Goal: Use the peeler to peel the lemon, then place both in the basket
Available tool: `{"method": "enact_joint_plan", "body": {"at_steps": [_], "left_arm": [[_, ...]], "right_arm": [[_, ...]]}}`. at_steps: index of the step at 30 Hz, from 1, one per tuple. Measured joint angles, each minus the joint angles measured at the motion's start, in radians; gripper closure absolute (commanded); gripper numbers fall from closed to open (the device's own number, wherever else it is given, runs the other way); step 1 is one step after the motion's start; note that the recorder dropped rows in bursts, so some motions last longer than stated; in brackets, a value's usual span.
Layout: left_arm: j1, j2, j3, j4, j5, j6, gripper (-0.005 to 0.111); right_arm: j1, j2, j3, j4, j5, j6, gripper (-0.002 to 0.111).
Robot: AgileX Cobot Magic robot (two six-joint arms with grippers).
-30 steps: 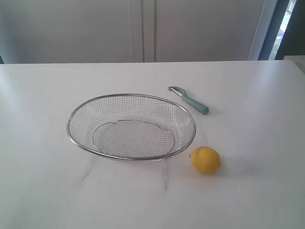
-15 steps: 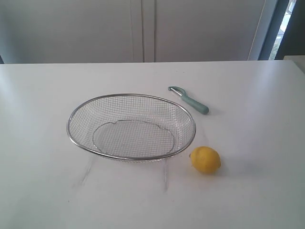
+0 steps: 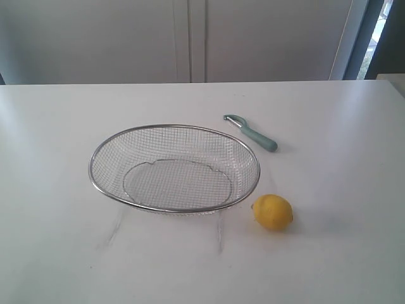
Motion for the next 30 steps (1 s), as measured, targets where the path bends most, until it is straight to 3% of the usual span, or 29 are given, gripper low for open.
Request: {"method": "enact_joint_plan", "body": {"at_steps": [12,15,18,23,30], "left_arm": [[0.000,0.000,0.000,0.000,0.000,0.000,0.107],[0.000,0.000,0.000,0.000,0.000,0.000,0.107],[0.000,0.000,0.000,0.000,0.000,0.000,0.107],[0.000,0.000,0.000,0.000,0.000,0.000,0.107],[0.000,0.000,0.000,0.000,0.000,0.000,0.107]], "right_arm": [[0.000,0.000,0.000,0.000,-0.020,0.000,0.095],[0.000,0.000,0.000,0.024,-0.136,0.002,0.095],[0.000,0.000,0.000,0.048,-0.407,0.016,0.095],[0.000,0.000,0.000,0.048,-0.595,0.018,0.095],[0.000,0.000,0.000,0.048,-0.628,0.018,0.095]]}}
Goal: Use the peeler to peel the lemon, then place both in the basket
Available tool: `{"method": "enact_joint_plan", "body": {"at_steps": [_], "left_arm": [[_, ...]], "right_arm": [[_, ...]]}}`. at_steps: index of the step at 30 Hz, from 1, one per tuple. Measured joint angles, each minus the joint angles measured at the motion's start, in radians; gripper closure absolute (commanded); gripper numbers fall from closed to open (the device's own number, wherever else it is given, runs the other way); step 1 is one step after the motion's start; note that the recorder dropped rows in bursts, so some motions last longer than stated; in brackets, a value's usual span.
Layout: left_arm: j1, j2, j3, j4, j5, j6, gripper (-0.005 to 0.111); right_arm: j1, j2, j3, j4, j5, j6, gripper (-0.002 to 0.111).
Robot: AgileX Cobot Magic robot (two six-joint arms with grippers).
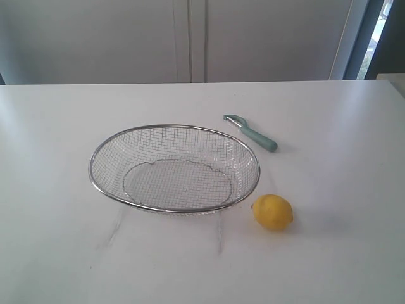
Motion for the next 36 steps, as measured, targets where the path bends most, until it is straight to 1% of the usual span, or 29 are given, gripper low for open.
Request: {"method": "enact_joint_plan", "body": {"at_steps": [8,15,22,28,32,36], "left_arm": [[0.000,0.000,0.000,0.000,0.000,0.000,0.107],[0.000,0.000,0.000,0.000,0.000,0.000,0.107],[0.000,0.000,0.000,0.000,0.000,0.000,0.107],[0.000,0.000,0.000,0.000,0.000,0.000,0.107],[0.000,0.000,0.000,0.000,0.000,0.000,0.107],[0.000,0.000,0.000,0.000,0.000,0.000,0.107]], "right_arm": [[0.000,0.000,0.000,0.000,-0.018,0.026,0.095],[0.000,0.000,0.000,0.000,-0.045,0.157,0.095],[0.000,0.000,0.000,0.000,-0.079,0.193,0.095],[0.000,0.000,0.000,0.006,-0.104,0.315,0.095],[0.000,0.000,0.000,0.008,-0.137,0.341,0.095],[0.000,0.000,0.000,0.102,-0.222,0.326,0.095]]}}
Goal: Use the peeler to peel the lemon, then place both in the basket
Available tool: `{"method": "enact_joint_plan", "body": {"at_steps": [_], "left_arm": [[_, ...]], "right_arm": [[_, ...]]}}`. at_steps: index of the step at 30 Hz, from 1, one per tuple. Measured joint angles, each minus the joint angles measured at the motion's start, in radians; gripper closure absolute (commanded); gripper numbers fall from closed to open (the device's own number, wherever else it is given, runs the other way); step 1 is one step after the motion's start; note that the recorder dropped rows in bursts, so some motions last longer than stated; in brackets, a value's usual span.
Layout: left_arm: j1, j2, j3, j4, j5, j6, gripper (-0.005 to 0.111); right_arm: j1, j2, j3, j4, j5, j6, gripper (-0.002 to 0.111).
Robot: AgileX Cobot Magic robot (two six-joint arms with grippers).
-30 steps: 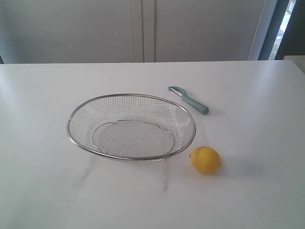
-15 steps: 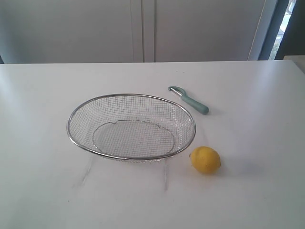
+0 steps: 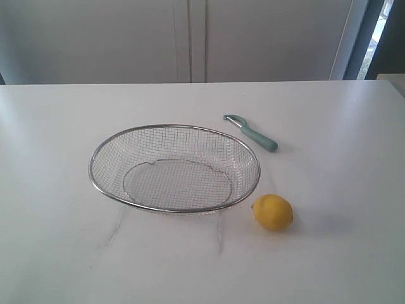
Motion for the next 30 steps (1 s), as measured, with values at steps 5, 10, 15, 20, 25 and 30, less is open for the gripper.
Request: {"method": "enact_joint_plan", "body": {"at_steps": [5,10,15,20,25,30], "left_arm": [[0.000,0.000,0.000,0.000,0.000,0.000,0.107],[0.000,0.000,0.000,0.000,0.000,0.000,0.107],[0.000,0.000,0.000,0.000,0.000,0.000,0.107],[0.000,0.000,0.000,0.000,0.000,0.000,0.107],[0.000,0.000,0.000,0.000,0.000,0.000,0.107],[0.000,0.000,0.000,0.000,0.000,0.000,0.107]], "right_arm": [[0.000,0.012,-0.010,0.236,-0.069,-0.098,0.095],[0.000,0.142,-0.085,0.335,-0.109,-0.194,0.095],[0.000,0.340,-0.211,0.334,-0.092,-0.204,0.095],[0.000,0.604,-0.411,0.197,0.089,-0.215,0.101],[0.000,0.878,-0.619,0.090,0.382,-0.224,0.108],[0.000,1.142,-0.826,0.072,0.683,-0.306,0.108]]}}
